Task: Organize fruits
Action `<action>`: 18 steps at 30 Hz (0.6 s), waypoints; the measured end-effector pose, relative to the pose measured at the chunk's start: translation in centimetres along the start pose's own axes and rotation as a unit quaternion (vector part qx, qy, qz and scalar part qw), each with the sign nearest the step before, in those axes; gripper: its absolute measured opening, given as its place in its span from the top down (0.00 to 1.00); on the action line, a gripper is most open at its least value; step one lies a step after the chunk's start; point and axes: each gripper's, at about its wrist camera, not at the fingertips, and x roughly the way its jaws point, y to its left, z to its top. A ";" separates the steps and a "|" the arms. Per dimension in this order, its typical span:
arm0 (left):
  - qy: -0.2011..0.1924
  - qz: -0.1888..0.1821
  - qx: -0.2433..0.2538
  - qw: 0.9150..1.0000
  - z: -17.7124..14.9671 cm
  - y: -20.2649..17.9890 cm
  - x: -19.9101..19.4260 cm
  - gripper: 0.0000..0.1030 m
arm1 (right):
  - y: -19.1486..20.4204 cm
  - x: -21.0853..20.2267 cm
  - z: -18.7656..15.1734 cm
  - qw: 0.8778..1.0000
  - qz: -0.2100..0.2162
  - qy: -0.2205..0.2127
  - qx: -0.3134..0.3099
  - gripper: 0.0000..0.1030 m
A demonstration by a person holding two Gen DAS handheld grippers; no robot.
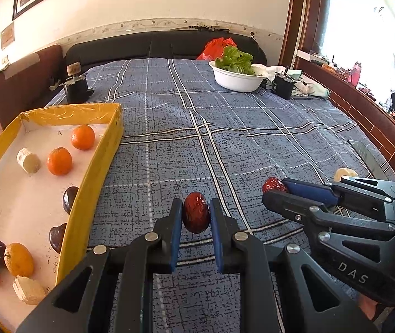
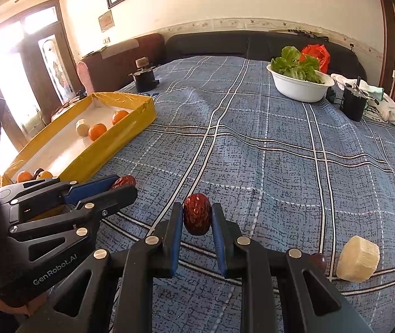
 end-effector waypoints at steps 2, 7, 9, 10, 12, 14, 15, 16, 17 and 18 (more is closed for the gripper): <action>-0.003 -0.001 0.000 1.000 0.0 0.1 -0.2 0.82 | 0.1 -0.1 0.0 1.000 0.001 -0.002 0.000 0.78; -0.014 0.004 -0.001 1.000 0.1 0.2 -0.6 0.82 | 0.2 -0.3 0.0 1.000 0.002 -0.007 -0.001 0.78; -0.018 0.007 -0.001 1.000 0.1 0.2 -0.7 0.82 | 0.2 -0.3 0.0 1.000 0.002 -0.008 -0.001 0.78; -0.020 0.009 -0.001 1.000 0.1 0.2 -0.8 0.82 | 0.2 -0.3 0.0 1.000 0.002 -0.008 -0.001 0.78; -0.025 0.016 0.001 1.000 0.2 0.2 -1.0 0.82 | 0.1 -0.3 0.0 1.000 0.002 -0.009 -0.001 0.78; -0.031 0.024 0.003 0.999 0.2 0.1 -1.2 0.82 | 0.2 -0.3 0.0 1.000 0.002 -0.009 -0.001 0.78; -0.035 0.033 0.005 0.999 0.2 0.0 -1.3 0.82 | 0.2 -0.3 0.0 1.000 0.002 -0.009 -0.001 0.78; -0.040 0.040 0.008 0.998 0.2 -0.1 -1.4 0.82 | 0.2 -0.3 0.0 1.000 0.002 -0.009 -0.001 0.78; -0.043 0.042 0.009 0.998 0.2 -0.1 -1.5 0.82 | 0.2 -0.3 0.0 1.000 0.002 -0.009 -0.001 0.78; -0.047 0.051 0.010 0.998 0.2 -0.1 -1.6 0.82 | 0.2 -0.3 0.0 1.000 0.002 -0.009 -0.001 0.78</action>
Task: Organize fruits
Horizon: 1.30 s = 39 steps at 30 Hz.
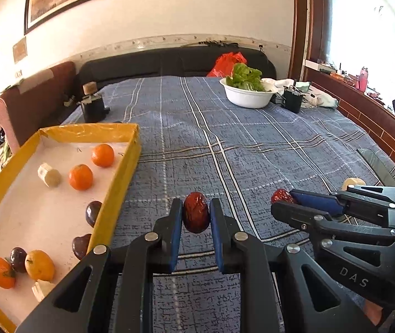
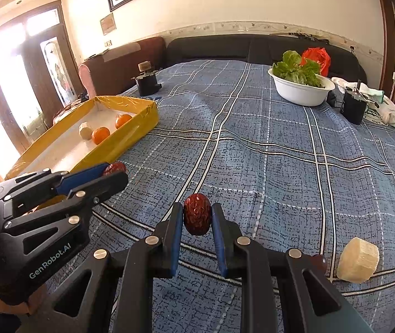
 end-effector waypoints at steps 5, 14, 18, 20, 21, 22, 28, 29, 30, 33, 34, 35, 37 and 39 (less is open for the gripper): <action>-0.023 0.033 0.007 0.999 0.1 0.0 -0.7 0.82 | 0.1 0.0 0.0 1.000 0.000 0.000 -0.001 0.78; -0.063 0.094 0.010 0.994 0.3 0.3 -1.9 0.82 | 0.2 0.0 0.1 1.000 0.000 -0.001 -0.002 0.78; -0.085 0.123 0.008 0.989 0.6 0.5 -2.7 0.82 | 0.2 -0.1 0.2 1.000 0.002 -0.004 -0.003 0.78; -0.097 0.140 0.008 0.985 0.6 0.6 -3.3 0.82 | 0.3 -0.3 0.1 1.000 0.002 -0.005 -0.004 0.78; -0.103 0.148 0.009 0.984 0.7 0.6 -3.6 0.81 | 0.3 -0.3 0.2 1.000 0.003 -0.006 -0.004 0.78; -0.105 0.152 0.009 0.983 0.7 0.7 -3.8 0.81 | 0.4 -0.4 0.1 1.000 0.004 -0.007 -0.004 0.78; -0.095 0.153 0.005 0.984 0.9 1.4 -4.7 0.81 | 0.7 -0.9 0.1 1.000 0.011 -0.014 -0.006 0.78; -0.085 0.140 -0.006 0.986 1.0 1.8 -4.8 0.81 | 0.7 -1.0 0.1 1.000 0.012 -0.016 -0.006 0.78; -0.080 0.135 -0.012 0.988 1.0 2.1 -4.8 0.81 | 0.7 -1.1 0.2 1.000 0.013 -0.018 -0.005 0.78; -0.069 0.129 -0.019 0.989 0.9 2.4 -4.9 0.81 | 0.6 -1.5 0.2 1.000 0.014 -0.023 -0.002 0.78; -0.067 0.130 -0.019 0.989 0.9 2.5 -4.9 0.81 | 0.6 -1.6 0.2 1.000 0.014 -0.025 -0.002 0.78; -0.065 0.131 -0.019 0.989 0.9 2.4 -4.8 0.81 | 0.5 -1.7 0.2 1.000 0.014 -0.027 -0.001 0.78; -0.059 0.132 -0.019 0.989 0.8 2.4 -4.8 0.81 | 0.5 -1.8 0.2 0.999 0.015 -0.029 0.001 0.78; -0.055 0.134 -0.017 0.989 0.8 2.3 -4.7 0.81 | 0.4 -1.9 0.2 0.999 0.015 -0.031 0.003 0.78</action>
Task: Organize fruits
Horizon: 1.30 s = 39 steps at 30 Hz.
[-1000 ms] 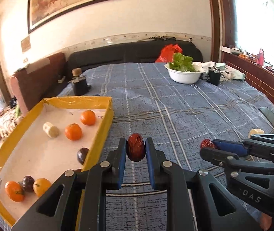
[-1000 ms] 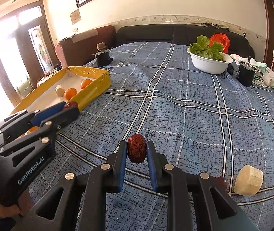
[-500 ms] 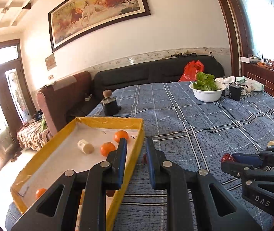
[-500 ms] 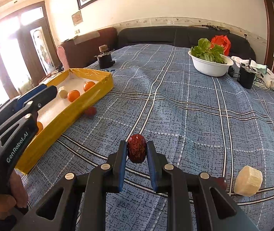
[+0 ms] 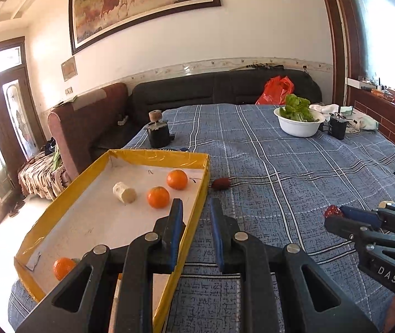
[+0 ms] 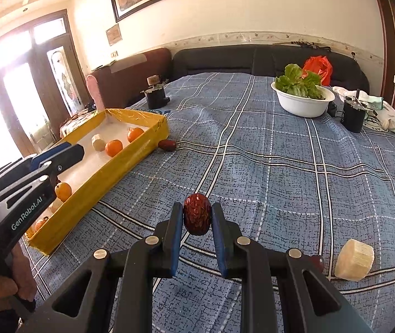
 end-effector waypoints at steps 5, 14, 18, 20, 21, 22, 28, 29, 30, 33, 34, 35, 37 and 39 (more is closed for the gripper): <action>0.004 0.006 0.009 1.000 0.1 -0.4 0.0 0.81 | -0.1 -0.2 0.0 1.000 0.003 -0.003 0.001 0.78; 0.090 -0.102 0.011 0.991 3.5 -0.9 2.5 0.54 | -1.4 -0.7 0.3 1.000 0.005 -0.010 0.029 0.78; 0.161 -0.160 0.018 0.974 6.9 -1.0 6.7 0.51 | -2.9 -0.8 0.4 0.998 0.005 -0.011 0.060 0.78; 0.198 -0.172 0.024 0.965 7.9 -1.5 9.7 0.52 | -3.4 -1.0 0.4 0.997 0.006 -0.014 0.072 0.78; 0.216 -0.179 0.020 0.960 8.1 -1.7 11.1 0.52 | -3.5 -1.1 0.4 0.997 0.005 -0.015 0.076 0.78; 0.235 -0.182 0.008 0.955 8.3 -1.8 12.8 0.52 | -3.7 -1.1 0.5 0.997 0.005 -0.017 0.079 0.78; 0.252 -0.149 0.008 0.956 8.7 -2.3 16.7 0.52 | -4.0 -1.1 0.5 0.996 0.007 -0.015 0.088 0.78; 0.251 -0.145 0.006 0.957 8.8 -2.3 17.1 0.52 | -4.0 -1.1 0.5 0.996 0.008 -0.014 0.088 0.78; 0.255 -0.144 0.005 0.956 8.9 -2.3 17.6 0.52 | -3.9 -1.0 0.5 0.996 0.010 -0.014 0.087 0.78; 0.268 -0.143 -0.006 0.953 9.0 -2.6 19.4 0.53 | -3.8 -1.1 0.5 0.996 0.012 -0.014 0.085 0.78; 0.271 -0.137 -0.006 0.953 9.0 -2.7 19.8 0.54 | -3.8 -1.0 0.5 0.996 0.013 -0.013 0.085 0.78; 0.273 -0.133 -0.006 0.953 9.0 -2.8 20.2 0.56 | -3.8 -1.0 0.5 0.996 0.012 -0.013 0.085 0.78; 0.280 -0.130 -0.010 0.951 8.8 -2.8 20.8 0.61 | -3.8 -1.0 0.5 0.996 0.012 -0.012 0.085 0.78; 0.288 -0.131 -0.012 0.949 8.2 -2.9 21.3 0.62 | -3.8 -1.0 0.5 0.996 0.013 -0.012 0.085 0.78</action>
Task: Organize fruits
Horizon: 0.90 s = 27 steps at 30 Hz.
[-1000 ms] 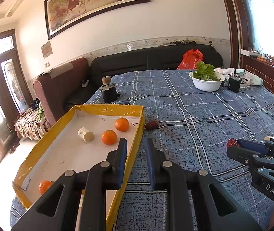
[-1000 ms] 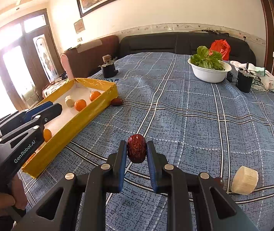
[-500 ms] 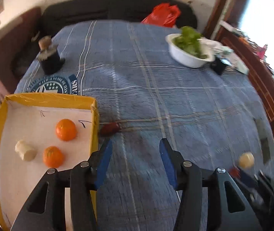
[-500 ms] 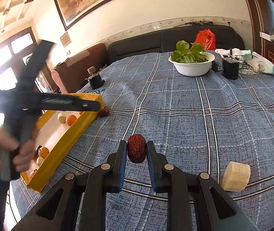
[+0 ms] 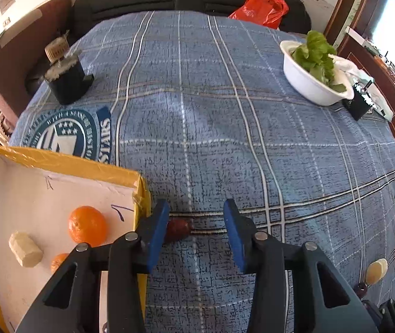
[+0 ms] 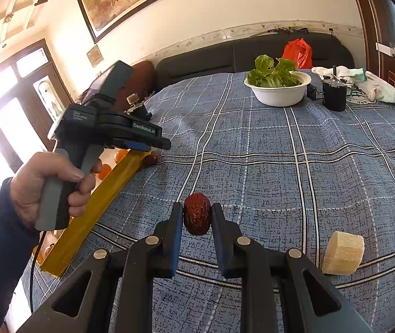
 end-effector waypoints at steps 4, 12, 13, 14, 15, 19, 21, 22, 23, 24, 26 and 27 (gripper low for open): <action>0.010 -0.011 0.001 1.000 -1.0 0.1 0.3 0.69 | 0.1 -0.1 0.0 1.000 0.001 -0.001 -0.001 0.78; 0.017 -0.042 0.025 0.999 -4.1 -1.1 -1.9 0.69 | 0.2 -0.2 -0.1 1.000 0.001 -0.002 -0.001 0.78; 0.015 -0.043 0.020 0.999 -4.1 -0.8 -2.0 0.69 | 0.2 -0.2 -0.1 1.000 0.001 -0.001 -0.001 0.78; 0.014 -0.040 0.014 0.999 -4.2 -0.4 -2.2 0.69 | 0.2 -0.2 0.0 1.000 0.001 -0.001 -0.001 0.78; 0.012 -0.036 0.006 0.999 -4.3 -0.1 -2.4 0.69 | 0.2 -0.1 0.0 1.000 0.001 -0.001 -0.001 0.78; 0.013 -0.044 -0.013 0.999 -5.2 1.4 -3.0 0.69 | 0.1 -0.1 0.0 1.000 0.001 -0.001 -0.001 0.78; 0.013 -0.044 -0.008 0.999 -6.0 1.7 -3.5 0.69 | 0.1 -0.1 0.0 1.000 0.002 -0.002 -0.002 0.78; 0.014 -0.038 -0.005 0.999 -6.4 1.7 -3.6 0.69 | 0.1 -0.2 0.0 1.000 0.002 -0.002 -0.002 0.78; 0.013 -0.032 -0.003 0.999 -6.6 1.6 -3.6 0.69 | 0.1 -0.2 0.0 1.000 0.002 -0.002 -0.002 0.78; 0.013 -0.028 -0.003 1.000 -7.0 1.6 -3.7 0.69 | 0.1 -0.2 0.0 1.000 0.002 -0.002 -0.002 0.78; 0.013 -0.016 0.004 1.000 -7.6 1.5 -3.7 0.69 | 0.2 -0.2 0.0 1.000 0.002 -0.002 -0.003 0.78; 0.013 -0.014 0.007 1.000 -7.9 1.5 -3.6 0.69 | 0.2 -0.2 0.0 1.000 0.002 -0.002 -0.003 0.78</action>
